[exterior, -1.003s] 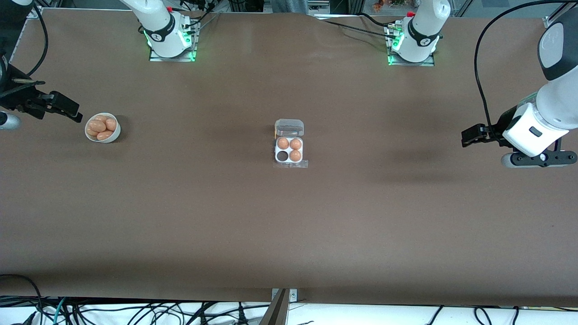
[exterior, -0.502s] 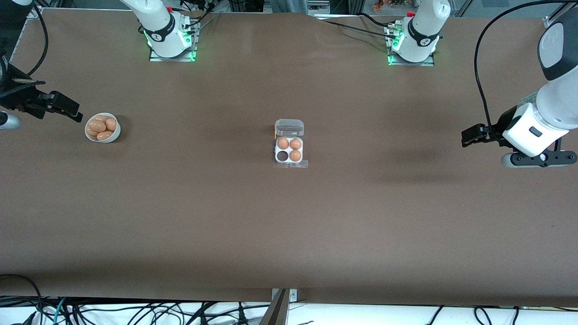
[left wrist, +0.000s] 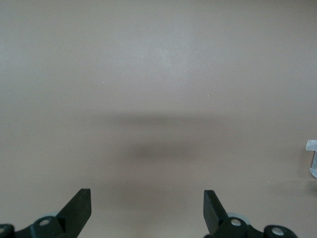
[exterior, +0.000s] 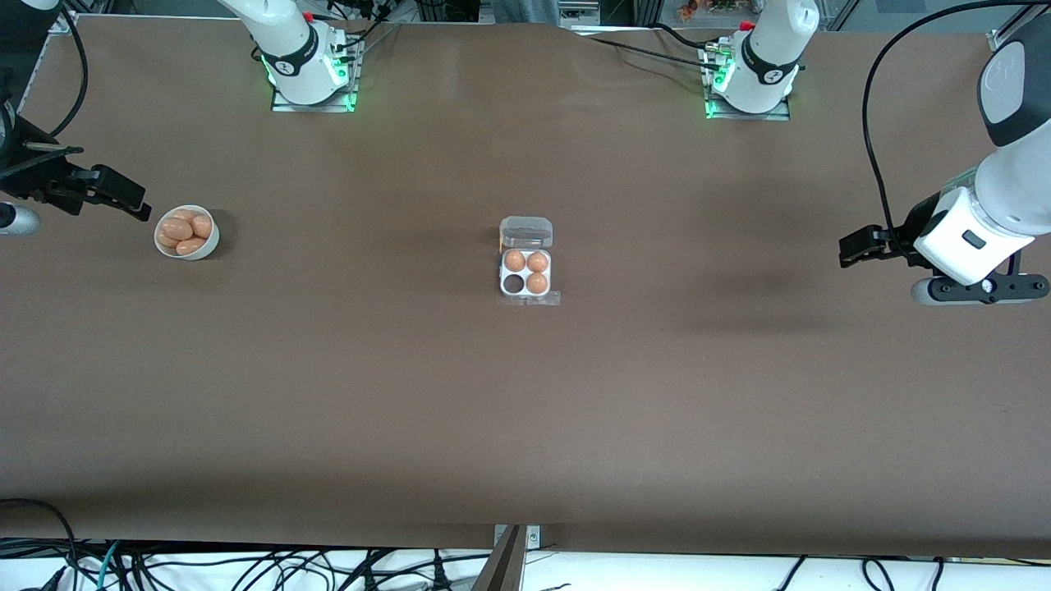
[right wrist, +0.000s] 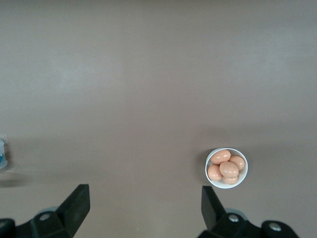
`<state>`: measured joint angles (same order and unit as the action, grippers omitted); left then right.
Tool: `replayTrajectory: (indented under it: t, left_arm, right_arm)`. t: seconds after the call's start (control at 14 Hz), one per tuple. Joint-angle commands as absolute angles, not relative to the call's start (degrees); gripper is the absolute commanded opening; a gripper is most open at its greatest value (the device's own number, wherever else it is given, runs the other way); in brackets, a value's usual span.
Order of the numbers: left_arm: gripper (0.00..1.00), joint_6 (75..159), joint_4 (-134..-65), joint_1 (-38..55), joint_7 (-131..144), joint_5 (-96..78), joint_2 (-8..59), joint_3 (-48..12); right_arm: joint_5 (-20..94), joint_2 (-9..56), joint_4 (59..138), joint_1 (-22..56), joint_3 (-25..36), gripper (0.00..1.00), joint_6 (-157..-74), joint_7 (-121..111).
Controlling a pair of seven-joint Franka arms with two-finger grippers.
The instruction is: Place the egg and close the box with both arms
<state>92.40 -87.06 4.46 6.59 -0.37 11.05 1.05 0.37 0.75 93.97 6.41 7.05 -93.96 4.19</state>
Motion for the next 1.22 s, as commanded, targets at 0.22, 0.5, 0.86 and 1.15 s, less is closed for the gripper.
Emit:
replayTrajectory:
  t: [0.22, 0.5, 0.86, 1.15]
  left_arm:
    - [1.00, 92.46, -86.04, 3.96, 6.15, -1.32, 11.43, 0.97]
    - [1.00, 92.46, -85.96, 3.25, 5.98, -1.41, 11.43, 0.97]
    - [1.00, 92.46, -85.96, 1.76, 3.52, -3.34, 11.43, 0.97]
    - [1.00, 92.46, -85.96, 1.85, 3.52, -3.34, 11.43, 0.97]
  right_arm:
    - [0.88, 4.47, 93.96, 5.72, 7.38, 1.00, -88.25, -0.34]
    - [0.35, 6.42, 101.39, 4.75, 12.12, 1.00, -94.45, -5.70]
    - [0.35, 1.41, 121.87, 4.75, 20.46, 1.00, -115.45, -19.04]
    - [0.79, 1.93, 130.42, 4.75, 24.95, 1.00, -126.73, -28.99]
